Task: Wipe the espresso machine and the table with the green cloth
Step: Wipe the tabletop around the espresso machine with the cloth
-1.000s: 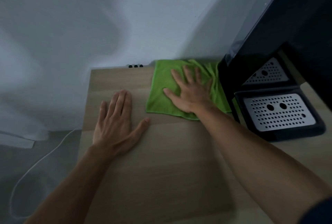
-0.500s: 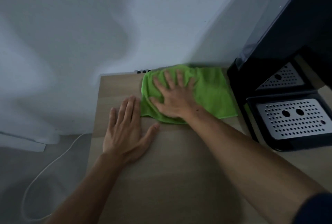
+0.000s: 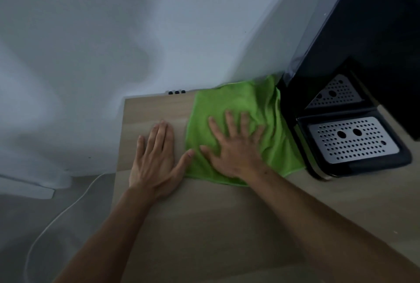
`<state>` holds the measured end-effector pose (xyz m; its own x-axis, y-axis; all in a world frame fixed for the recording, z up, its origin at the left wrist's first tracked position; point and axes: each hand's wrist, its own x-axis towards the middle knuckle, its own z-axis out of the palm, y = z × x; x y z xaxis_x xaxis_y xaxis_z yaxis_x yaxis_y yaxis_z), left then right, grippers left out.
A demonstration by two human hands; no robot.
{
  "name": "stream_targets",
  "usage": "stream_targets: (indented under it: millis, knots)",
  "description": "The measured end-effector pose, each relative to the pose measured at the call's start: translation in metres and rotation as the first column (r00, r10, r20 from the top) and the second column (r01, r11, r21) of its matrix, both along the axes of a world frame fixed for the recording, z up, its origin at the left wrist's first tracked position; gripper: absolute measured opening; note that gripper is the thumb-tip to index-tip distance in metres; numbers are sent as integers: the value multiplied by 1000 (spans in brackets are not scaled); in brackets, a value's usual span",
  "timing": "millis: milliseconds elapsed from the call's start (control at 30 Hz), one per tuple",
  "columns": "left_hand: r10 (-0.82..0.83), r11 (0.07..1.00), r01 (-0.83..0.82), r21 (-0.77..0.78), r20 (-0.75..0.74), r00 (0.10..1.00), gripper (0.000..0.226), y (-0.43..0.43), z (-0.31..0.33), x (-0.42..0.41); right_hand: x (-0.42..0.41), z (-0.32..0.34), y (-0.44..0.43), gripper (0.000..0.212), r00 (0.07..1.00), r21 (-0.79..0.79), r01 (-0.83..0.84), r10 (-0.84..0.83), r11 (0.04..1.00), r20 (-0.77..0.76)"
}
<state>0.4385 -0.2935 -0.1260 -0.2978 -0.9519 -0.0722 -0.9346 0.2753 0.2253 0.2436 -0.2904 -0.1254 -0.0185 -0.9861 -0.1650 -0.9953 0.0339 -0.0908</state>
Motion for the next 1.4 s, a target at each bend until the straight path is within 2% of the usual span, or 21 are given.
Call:
stream_targets:
  millis: [133, 200, 233, 300, 367, 433, 500, 567, 633, 700, 767, 867, 900, 967, 1033, 1100, 1167, 1200, 1267, 1333, 1400]
  knots:
    - [-14, 1000, 14, 10, -25, 1000, 97, 7, -2, 3, 10, 5, -10, 74, 952, 38, -305, 306, 952, -24]
    - [-38, 999, 39, 5, -9, 999, 93, 20, -2, 1, -10, 4, 14, 74, 947, 21, -321, 321, 947, -20]
    - [-35, 999, 35, 3, -6, 999, 92, 21, -5, 5, -19, 0, 23, 75, 964, 1, -264, 264, 964, -15]
    - [-39, 999, 39, -11, -8, 999, 89, 29, -3, 4, -43, 4, 51, 79, 999, -5, -43, 42, 999, -11]
    - [-30, 999, 30, -17, -11, 999, 88, 30, -4, 4, -46, 5, 63, 80, 987, 46, 160, -161, 986, 16]
    - [-19, 1000, 19, -6, -18, 1000, 89, 31, -4, 2, -30, 6, 60, 80, 974, 70, 221, -223, 973, 26]
    - [-23, 1000, 23, -2, -23, 999, 90, 40, -2, 3, -2, 5, 57, 81, 989, 39, 142, -143, 989, 35]
    - [-35, 999, 36, 7, -25, 999, 89, 53, -1, 1, 15, 8, 62, 79, 998, 25, -44, 43, 999, 38]
    - [-37, 999, 38, 25, -38, 999, 87, 66, -1, 2, 10, 8, 76, 78, 977, 20, -213, 212, 977, 32]
    - [-48, 999, 48, 26, -16, 999, 88, 81, 1, 3, -14, 9, 101, 78, 961, 29, -277, 277, 960, 9]
    - [-49, 998, 50, 24, -7, 999, 88, 88, 0, 5, -38, 7, 113, 79, 987, 36, -160, 161, 986, 1]
    - [-57, 998, 57, 27, 16, 998, 87, 97, 0, 4, -43, 8, 110, 80, 991, 58, 129, -130, 990, 14]
    - [-57, 998, 56, 29, 20, 998, 88, 101, 1, 5, -33, 10, 109, 80, 988, 61, 149, -150, 987, 22]
    - [-52, 998, 51, 35, 27, 998, 90, 107, 1, 4, -5, 9, 116, 79, 997, 39, 69, -69, 997, 23]
    - [-57, 997, 55, 51, 22, 998, 91, 118, 1, 4, 16, 10, 138, 77, 995, 17, -97, 97, 995, 38]
    - [-63, 996, 62, 60, 16, 998, 90, 132, 2, 4, 12, 9, 163, 77, 968, 18, -249, 248, 968, 46]
    - [-70, 996, 69, 58, 15, 997, 89, 148, 3, 6, -11, 12, 177, 77, 952, 39, -304, 303, 952, 31]
    - [-74, 996, 72, 56, 20, 997, 89, 156, 3, 7, -25, 13, 179, 78, 966, 61, -258, 258, 964, 20]
    - [-71, 997, 70, 44, 18, 997, 89, 169, 3, 7, -44, 15, 174, 78, 1000, 98, -17, 17, 995, 0]
    - [-62, 997, 61, 38, 16, 998, 90, 178, 3, 7, -33, 15, 165, 78, 981, 108, 190, -192, 976, 10]
    - [-63, 997, 62, 40, 17, 998, 90, 183, 3, 7, 1, 12, 170, 78, 984, 66, 174, -176, 983, 26]
